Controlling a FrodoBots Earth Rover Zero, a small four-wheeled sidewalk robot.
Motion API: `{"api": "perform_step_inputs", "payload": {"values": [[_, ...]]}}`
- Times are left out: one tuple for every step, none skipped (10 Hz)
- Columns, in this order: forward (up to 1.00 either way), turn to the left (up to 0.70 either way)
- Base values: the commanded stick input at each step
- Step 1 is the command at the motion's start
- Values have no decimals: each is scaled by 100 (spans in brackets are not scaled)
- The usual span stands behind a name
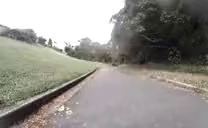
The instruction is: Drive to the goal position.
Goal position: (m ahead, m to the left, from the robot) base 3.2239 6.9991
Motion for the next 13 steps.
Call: {"api": "perform_step_inputs", "payload": {"values": [[50,0],[50,0],[50,0],[50,0],[50,0],[50,0],[50,0],[50,0],[50,0],[50,0],[50,-47],[50,-39],[50,-1]]}}
